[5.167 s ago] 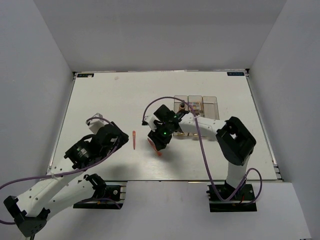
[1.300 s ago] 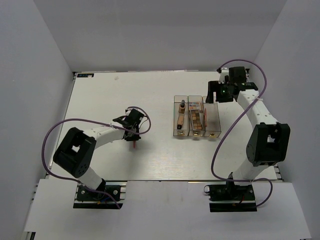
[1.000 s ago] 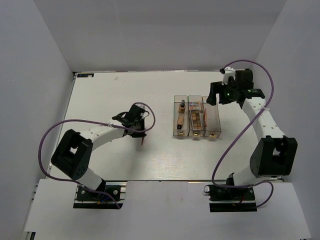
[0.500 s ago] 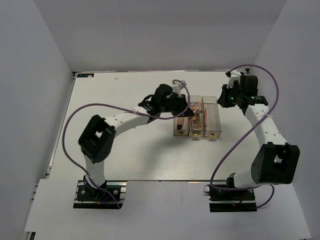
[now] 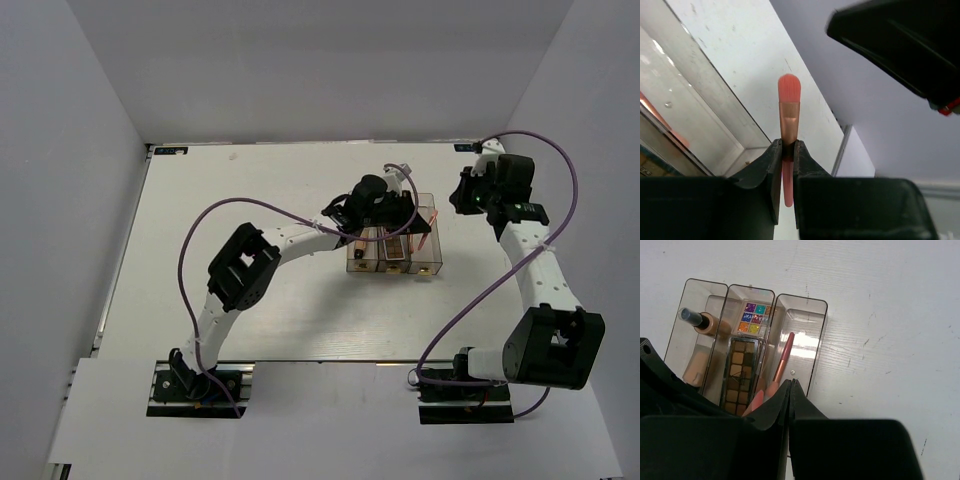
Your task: Organize the makeup
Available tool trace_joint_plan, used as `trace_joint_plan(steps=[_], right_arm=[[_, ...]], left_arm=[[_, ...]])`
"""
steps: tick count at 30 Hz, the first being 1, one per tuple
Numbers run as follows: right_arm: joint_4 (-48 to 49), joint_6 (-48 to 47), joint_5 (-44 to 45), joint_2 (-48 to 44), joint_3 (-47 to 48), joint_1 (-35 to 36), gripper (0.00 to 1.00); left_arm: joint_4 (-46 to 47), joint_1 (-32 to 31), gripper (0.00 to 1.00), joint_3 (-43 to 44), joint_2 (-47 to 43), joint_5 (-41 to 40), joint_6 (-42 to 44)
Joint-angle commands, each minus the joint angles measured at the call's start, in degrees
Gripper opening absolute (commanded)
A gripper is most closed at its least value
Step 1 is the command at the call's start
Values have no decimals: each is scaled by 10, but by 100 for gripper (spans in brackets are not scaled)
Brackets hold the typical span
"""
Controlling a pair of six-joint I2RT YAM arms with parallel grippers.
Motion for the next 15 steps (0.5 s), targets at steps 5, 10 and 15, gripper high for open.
trace_joint_plan(steps=[5, 10, 15], right_arm=[[42, 21, -9, -30, -19, -15, 0], [46, 24, -23, -32, -22, -21, 0], [44, 24, -29, -37, -26, -26, 0]], left_arm=[[-14, -13, 0, 47, 21, -132, -28], [-56, -19, 0, 100, 56, -160, -24], [-96, -19, 23, 138, 78, -184, -21]])
